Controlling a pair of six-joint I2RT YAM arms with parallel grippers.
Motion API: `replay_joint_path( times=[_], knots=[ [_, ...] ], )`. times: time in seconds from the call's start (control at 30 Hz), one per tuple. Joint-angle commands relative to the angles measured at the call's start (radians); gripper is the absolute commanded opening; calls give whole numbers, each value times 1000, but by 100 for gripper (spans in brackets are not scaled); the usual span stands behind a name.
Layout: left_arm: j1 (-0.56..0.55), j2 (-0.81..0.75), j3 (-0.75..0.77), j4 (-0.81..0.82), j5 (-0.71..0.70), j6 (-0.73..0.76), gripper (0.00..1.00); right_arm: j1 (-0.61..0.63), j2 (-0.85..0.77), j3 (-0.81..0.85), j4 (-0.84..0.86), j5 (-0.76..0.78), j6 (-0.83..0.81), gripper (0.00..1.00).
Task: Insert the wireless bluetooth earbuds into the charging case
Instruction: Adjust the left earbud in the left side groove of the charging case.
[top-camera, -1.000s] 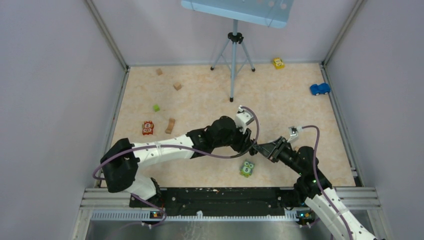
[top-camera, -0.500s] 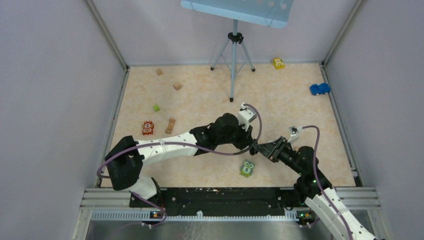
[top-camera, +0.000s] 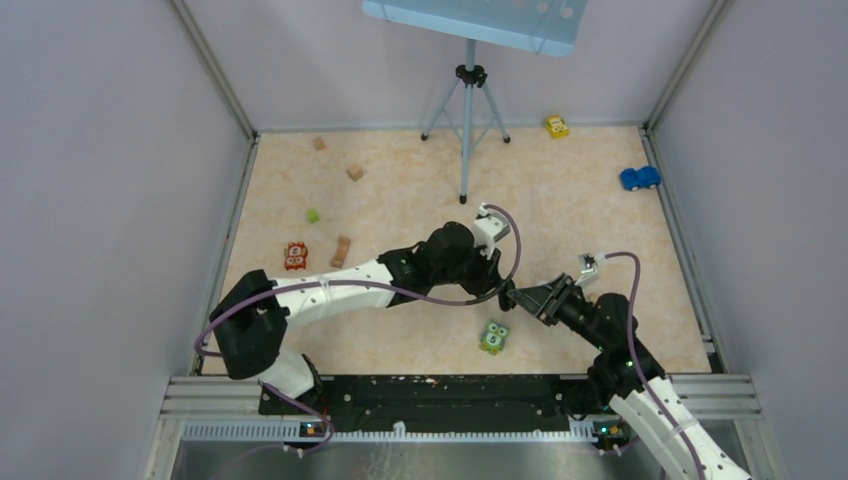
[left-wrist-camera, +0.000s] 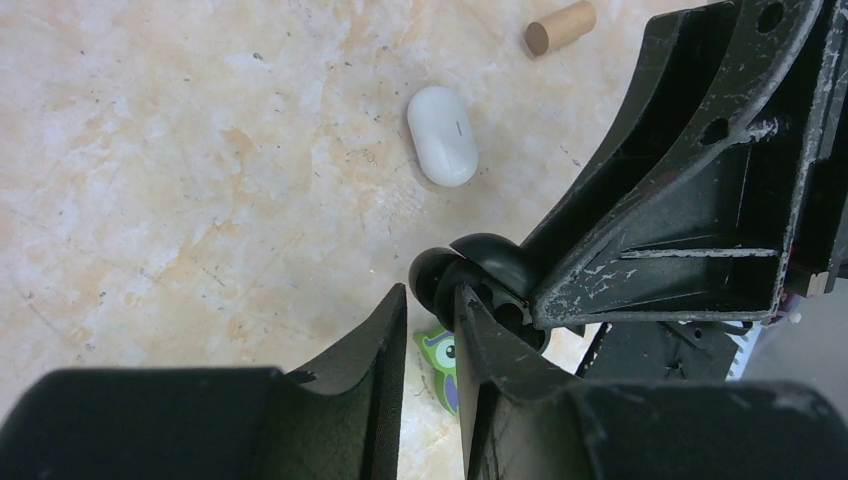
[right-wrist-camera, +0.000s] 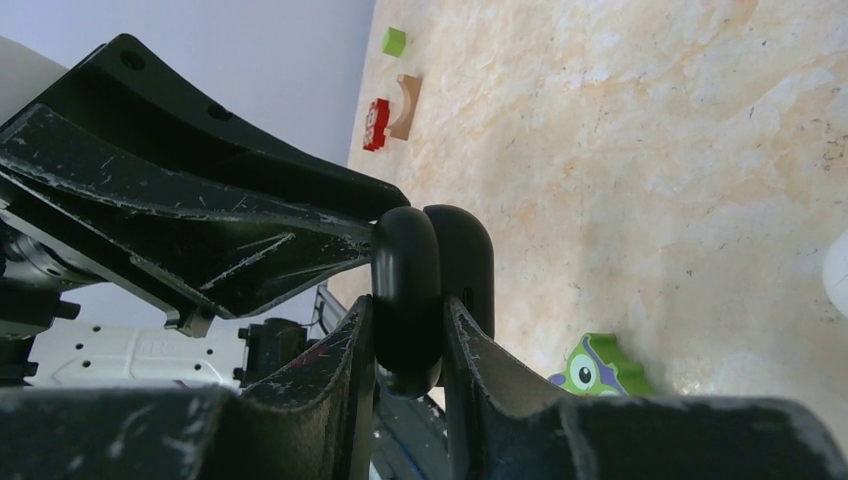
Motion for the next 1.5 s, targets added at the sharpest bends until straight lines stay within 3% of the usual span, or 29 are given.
replay_joint_path(
  times=[0.0,0.3,0.9,1.3,1.47],
  knots=[
    [12,-30,18,16,57,1,28,-4,-14,41,30,9,3,5],
    [51,-22,-13,102,209,-37,25,-3,-15,45,21,12,0,5],
    [57,29,26,82,272,-31,28,-4,-24,42,22,12,0,5],
    [58,-45,-13,108,218,-73,0,-4,-24,42,19,11,-3,5],
    [57,-104,-76,164,162,-123,0,-3,-24,45,24,16,3,5]
  ],
)
